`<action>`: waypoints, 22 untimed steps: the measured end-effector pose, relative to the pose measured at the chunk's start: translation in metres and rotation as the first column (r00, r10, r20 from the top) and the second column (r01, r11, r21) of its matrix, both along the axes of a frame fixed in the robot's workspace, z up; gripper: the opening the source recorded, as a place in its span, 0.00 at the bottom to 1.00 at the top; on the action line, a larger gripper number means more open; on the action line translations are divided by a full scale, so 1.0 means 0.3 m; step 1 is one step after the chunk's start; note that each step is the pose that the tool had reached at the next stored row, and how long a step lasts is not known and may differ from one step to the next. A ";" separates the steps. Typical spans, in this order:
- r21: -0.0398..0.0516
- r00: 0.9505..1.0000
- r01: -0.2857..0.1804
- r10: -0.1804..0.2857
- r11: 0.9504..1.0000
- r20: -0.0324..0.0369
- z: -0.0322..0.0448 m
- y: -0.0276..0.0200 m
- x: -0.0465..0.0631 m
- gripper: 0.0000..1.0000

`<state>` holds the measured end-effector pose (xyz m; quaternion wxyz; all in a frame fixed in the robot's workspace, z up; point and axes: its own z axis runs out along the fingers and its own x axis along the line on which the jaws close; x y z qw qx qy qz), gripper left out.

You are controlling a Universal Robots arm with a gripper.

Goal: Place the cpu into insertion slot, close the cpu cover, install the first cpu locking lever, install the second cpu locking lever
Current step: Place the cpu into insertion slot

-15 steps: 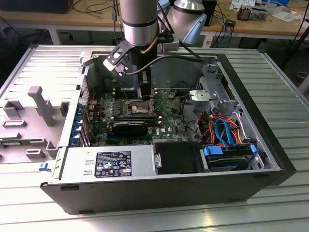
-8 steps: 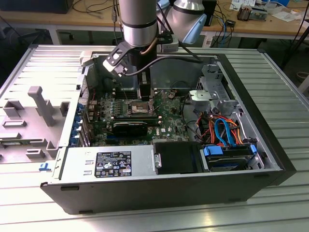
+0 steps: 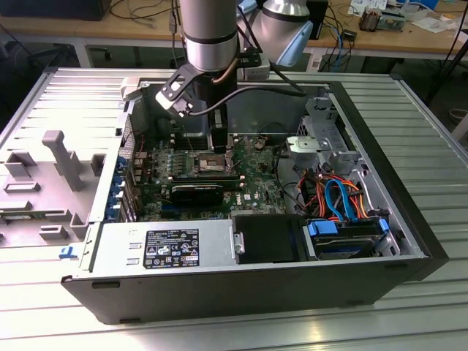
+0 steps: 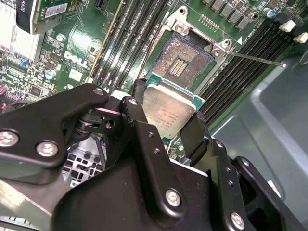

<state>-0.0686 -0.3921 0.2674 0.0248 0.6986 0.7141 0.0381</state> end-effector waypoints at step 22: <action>0.000 1.000 0.000 0.000 1.000 0.000 -0.033 0.000 -0.003 0.55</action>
